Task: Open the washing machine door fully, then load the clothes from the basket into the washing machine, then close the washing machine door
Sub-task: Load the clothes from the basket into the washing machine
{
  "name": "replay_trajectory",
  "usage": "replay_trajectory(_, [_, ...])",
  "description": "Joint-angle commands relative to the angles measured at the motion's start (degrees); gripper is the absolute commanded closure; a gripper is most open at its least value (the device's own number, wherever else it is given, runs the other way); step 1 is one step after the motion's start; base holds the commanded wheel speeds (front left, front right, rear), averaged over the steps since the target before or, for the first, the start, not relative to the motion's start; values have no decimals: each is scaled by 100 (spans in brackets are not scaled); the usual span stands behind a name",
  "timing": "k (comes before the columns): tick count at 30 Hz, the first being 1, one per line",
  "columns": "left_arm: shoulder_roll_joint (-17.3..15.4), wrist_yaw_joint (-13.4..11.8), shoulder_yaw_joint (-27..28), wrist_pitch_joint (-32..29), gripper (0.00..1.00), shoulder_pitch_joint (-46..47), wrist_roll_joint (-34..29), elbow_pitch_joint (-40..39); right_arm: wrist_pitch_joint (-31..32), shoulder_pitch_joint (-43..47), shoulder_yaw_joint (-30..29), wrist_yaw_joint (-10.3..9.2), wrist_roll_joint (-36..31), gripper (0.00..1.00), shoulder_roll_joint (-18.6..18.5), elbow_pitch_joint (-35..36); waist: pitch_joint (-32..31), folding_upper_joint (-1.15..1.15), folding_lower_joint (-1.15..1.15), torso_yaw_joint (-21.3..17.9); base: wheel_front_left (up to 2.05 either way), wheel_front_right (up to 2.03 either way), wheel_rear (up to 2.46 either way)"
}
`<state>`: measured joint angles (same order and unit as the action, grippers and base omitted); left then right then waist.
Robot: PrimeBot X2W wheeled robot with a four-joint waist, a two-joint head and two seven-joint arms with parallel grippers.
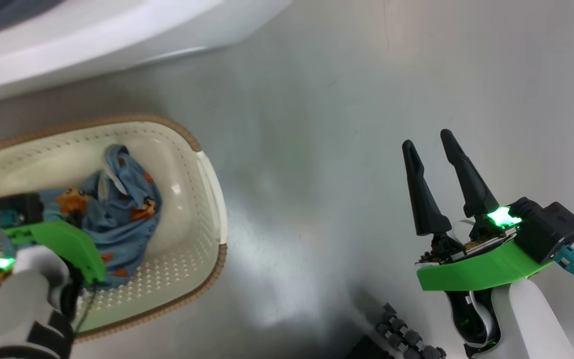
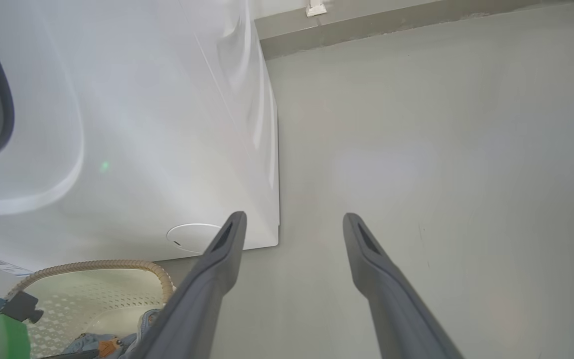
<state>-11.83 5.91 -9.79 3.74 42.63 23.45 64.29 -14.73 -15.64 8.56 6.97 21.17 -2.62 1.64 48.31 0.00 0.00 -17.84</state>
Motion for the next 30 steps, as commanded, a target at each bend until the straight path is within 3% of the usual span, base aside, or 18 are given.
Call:
replay_trajectory(1, [-77, 49, 120, 94, 100, -368, 89, -46, -27, 158, 63, 52, -31, 0, -26, 73, -262, 0, 0, 167, 0, 0, 0])
replay_trajectory(18, [405, 124, 273, 875, 100, -1499, 634, -947, -27, 573, -201, 52, -387, 0, -26, -203, -1692, 0, 0, 858, 0, 0, 0])
replay_trajectory(30, [732, -380, 324, 1099, 100, -2803, 646, -2706, -27, 1244, -424, 52, -727, 0, -26, -366, -3084, 0, 0, 1394, 0, 0, 0])
